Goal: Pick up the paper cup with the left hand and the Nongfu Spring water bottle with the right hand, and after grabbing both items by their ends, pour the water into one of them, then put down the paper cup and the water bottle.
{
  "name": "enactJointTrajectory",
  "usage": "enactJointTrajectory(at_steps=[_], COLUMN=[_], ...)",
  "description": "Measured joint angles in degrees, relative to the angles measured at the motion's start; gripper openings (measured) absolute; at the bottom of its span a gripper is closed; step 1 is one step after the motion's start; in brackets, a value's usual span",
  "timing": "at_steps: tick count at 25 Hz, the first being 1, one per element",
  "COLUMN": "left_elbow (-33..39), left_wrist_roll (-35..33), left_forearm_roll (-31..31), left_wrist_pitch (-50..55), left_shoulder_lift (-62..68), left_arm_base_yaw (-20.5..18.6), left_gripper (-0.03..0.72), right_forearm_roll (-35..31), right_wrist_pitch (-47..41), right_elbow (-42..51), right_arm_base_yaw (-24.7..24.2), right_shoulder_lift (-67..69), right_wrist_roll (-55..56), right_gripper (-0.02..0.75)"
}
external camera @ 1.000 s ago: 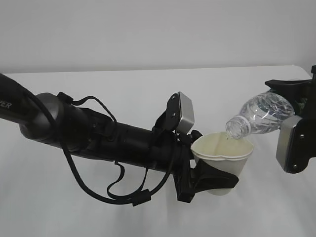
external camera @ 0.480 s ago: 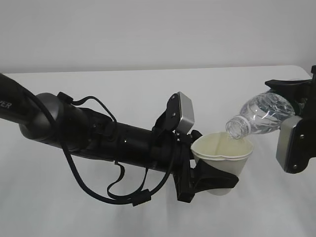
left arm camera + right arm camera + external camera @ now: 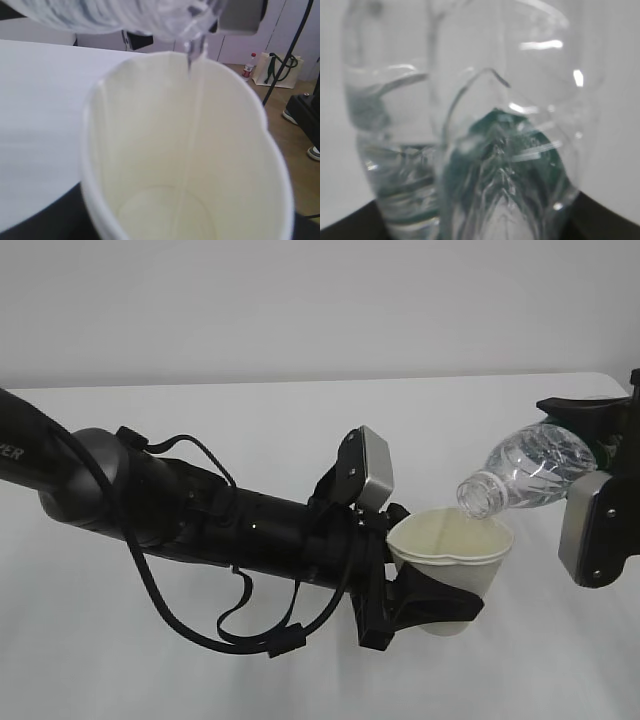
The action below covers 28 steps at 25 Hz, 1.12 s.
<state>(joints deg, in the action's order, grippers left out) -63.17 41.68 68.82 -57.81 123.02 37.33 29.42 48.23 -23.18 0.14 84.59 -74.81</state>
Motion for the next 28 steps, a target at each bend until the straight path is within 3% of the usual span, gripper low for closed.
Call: enactJointTrajectory(at_steps=[28], left_elbow=[0.0], left_wrist_roll=[0.0], left_forearm_roll=[0.0], left_wrist_pitch=[0.0], left_shoulder_lift=[0.0], left_arm_base_yaw=[0.0], left_gripper=[0.421], right_forearm_roll=[0.83], right_wrist_pitch=[0.0], right_elbow=[-0.25], right_arm_base_yaw=[0.0], right_shoulder_lift=[0.0], right_wrist_roll=[-0.21], right_gripper=[0.421])
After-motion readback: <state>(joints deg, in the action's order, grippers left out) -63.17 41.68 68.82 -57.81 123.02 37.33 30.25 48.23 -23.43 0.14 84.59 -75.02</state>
